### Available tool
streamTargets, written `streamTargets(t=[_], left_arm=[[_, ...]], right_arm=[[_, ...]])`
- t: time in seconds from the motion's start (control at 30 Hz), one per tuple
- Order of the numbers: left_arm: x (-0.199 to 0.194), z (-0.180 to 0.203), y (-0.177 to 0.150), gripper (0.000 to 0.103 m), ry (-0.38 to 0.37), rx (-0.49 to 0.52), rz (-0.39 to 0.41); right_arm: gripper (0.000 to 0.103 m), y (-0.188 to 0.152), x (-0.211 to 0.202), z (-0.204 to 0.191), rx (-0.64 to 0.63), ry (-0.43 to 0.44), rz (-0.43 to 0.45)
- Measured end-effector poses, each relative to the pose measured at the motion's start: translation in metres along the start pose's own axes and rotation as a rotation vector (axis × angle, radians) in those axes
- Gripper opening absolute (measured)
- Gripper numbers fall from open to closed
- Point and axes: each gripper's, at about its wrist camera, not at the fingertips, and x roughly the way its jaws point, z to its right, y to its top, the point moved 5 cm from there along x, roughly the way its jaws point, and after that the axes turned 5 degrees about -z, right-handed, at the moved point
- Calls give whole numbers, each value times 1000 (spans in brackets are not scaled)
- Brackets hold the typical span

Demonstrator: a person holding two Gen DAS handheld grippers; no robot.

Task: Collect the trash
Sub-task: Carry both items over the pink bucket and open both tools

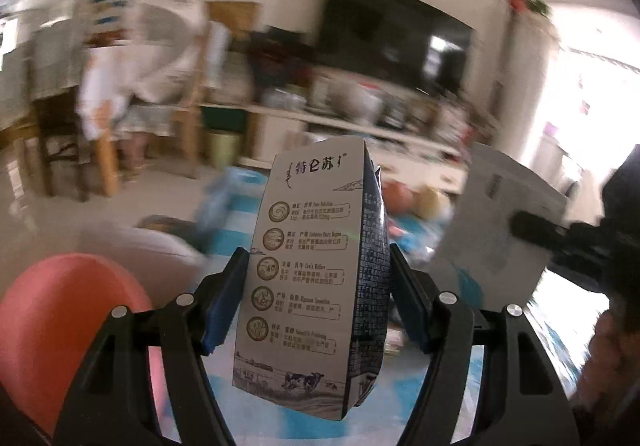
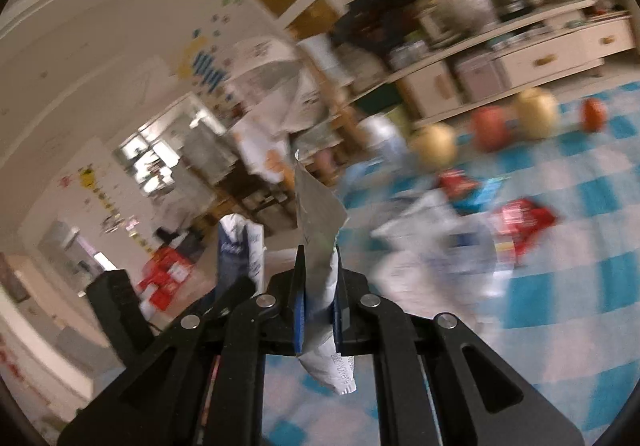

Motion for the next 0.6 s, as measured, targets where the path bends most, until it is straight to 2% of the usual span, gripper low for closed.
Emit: streamTargets(t=[0.13,0.33,0.47,0.5,0.53,0.57,0.6], left_arm=[[-22,-71,5,69,177,-156,63],[-43,-143,-4,69,336,-357,74],[-47,-168,-12,70,421,-445,50],[-50,-172,-14,77,442,-456,50],[-52,-176,-15,83,476,-469,53],[-54,-179,-17,85,504,-468,60],[-56,-181,-17,88,517,-463,63]], right_arm=[[11,0,52,-55,-46,87,-59],[11,-17,135,-115,-94,143,-156],[15,-40,186,-128,-92,99,-236],[19,-46,197,-127,-85,90,-265],[28,-55,207,-125,-90,62,-290],[38,-62,210,-120,-109,7,-295],[52,-67,209,-114,-124,-30,-292]])
